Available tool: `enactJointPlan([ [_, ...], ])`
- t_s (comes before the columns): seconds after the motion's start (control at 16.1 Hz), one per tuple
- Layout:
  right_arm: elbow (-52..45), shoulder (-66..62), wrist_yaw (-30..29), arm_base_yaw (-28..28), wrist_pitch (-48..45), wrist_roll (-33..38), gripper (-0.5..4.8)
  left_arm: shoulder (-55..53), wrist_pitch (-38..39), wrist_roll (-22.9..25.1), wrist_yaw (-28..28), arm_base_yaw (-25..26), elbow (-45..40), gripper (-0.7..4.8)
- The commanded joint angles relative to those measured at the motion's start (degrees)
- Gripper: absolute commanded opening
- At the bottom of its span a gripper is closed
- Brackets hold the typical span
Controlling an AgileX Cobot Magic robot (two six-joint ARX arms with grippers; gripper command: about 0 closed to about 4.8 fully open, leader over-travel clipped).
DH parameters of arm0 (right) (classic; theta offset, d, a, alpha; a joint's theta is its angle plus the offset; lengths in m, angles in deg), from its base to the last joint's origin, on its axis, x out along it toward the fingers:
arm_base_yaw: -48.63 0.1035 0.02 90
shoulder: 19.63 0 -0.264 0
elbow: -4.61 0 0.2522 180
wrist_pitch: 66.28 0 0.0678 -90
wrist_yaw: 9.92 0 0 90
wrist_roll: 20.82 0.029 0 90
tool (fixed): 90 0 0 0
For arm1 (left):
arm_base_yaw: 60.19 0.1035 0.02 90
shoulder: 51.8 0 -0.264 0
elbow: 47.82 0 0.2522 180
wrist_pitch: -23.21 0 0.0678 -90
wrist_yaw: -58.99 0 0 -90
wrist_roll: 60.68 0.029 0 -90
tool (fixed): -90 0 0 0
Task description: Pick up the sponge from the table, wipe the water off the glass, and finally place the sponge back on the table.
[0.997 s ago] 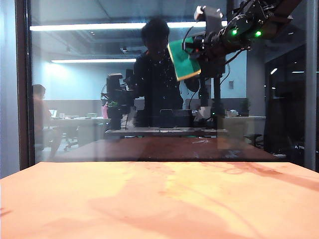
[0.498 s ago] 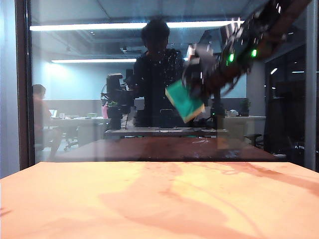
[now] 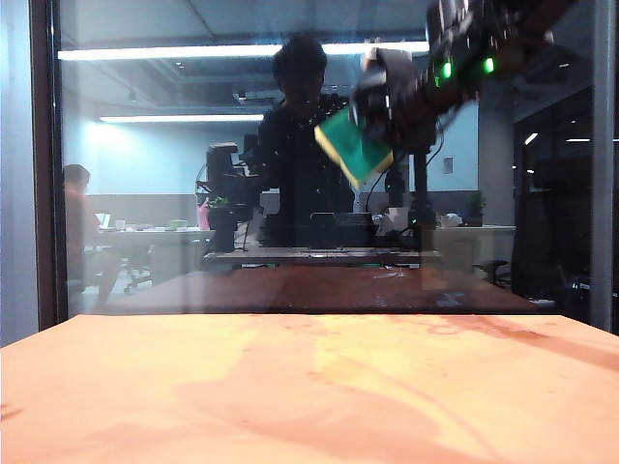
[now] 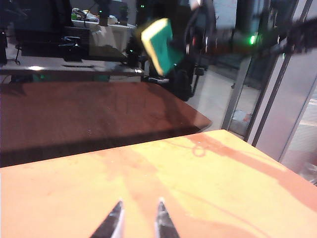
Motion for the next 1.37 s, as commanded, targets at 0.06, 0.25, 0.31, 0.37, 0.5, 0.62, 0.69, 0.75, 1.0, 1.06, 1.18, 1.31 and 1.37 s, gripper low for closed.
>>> enactJointPlan([
  [0.06, 5.49, 1.03, 0.9, 0.04, -2.14, 0.68, -0.09, -0.07, -0.77, 0.11, 0.07, 0.0, 0.26, 0.84],
  [0.25, 11.1, 1.46, 0.92, 0.11, 0.0, 0.98, -0.09, -0.07, -0.77, 0.87, 0.07, 0.0, 0.26, 0.84],
  [0.31, 13.88, 1.46, 0.92, 0.35, 1.05, 1.81, -0.09, -0.07, -0.77, 1.36, 0.04, 0.0, 0.26, 0.84],
  [0.37, 14.14, 1.44, 0.66, 0.44, 1.14, 1.84, -0.09, -0.07, -0.77, 1.36, 0.04, 0.0, 0.26, 0.84],
  [0.5, 14.1, 1.18, 0.48, 1.42, 3.91, 1.75, -0.09, -0.07, -0.77, 1.36, 0.04, 0.0, 0.26, 0.84],
  [0.62, 14.1, -0.2, 0.24, 2.6, 5.88, 1.66, -0.09, -0.07, -0.77, 1.36, 0.07, 0.0, 0.26, 0.84],
  [0.69, 14.08, -1.68, 0.26, 3.43, 7.54, 1.31, -0.09, -0.07, -0.74, 1.36, 0.04, 0.0, 0.26, 0.84],
  [0.75, 14.08, -3.1, 0.31, 3.48, 9.77, 1.29, -0.09, -0.07, -0.77, 1.36, 0.07, 0.0, 0.26, 0.84],
  [1.0, 14.08, -9.22, 0.74, 2.73, 16.11, 1.16, -0.09, -0.07, -0.77, 1.33, 0.07, -0.02, 0.26, 0.84],
  [1.06, 14.08, -10.08, 0.72, 2.69, 17.2, 0.31, -0.09, -0.07, -0.77, 1.33, 0.07, -0.02, 0.26, 0.84],
  [1.18, 14.08, -11.06, 1.03, 2.69, 18.23, -0.22, -0.09, -0.07, -0.77, 1.33, 0.09, -0.02, 0.26, 0.84],
  [1.31, 14.1, -10.78, 1.81, 2.75, 17.97, -0.22, -0.09, -0.07, -0.77, 1.33, 0.13, -0.02, 0.26, 0.84],
  [1.37, 14.1, -10.03, 2.08, 2.73, 17.42, -0.22, -0.09, -0.07, -0.77, 1.33, 0.13, -0.02, 0.26, 0.84],
])
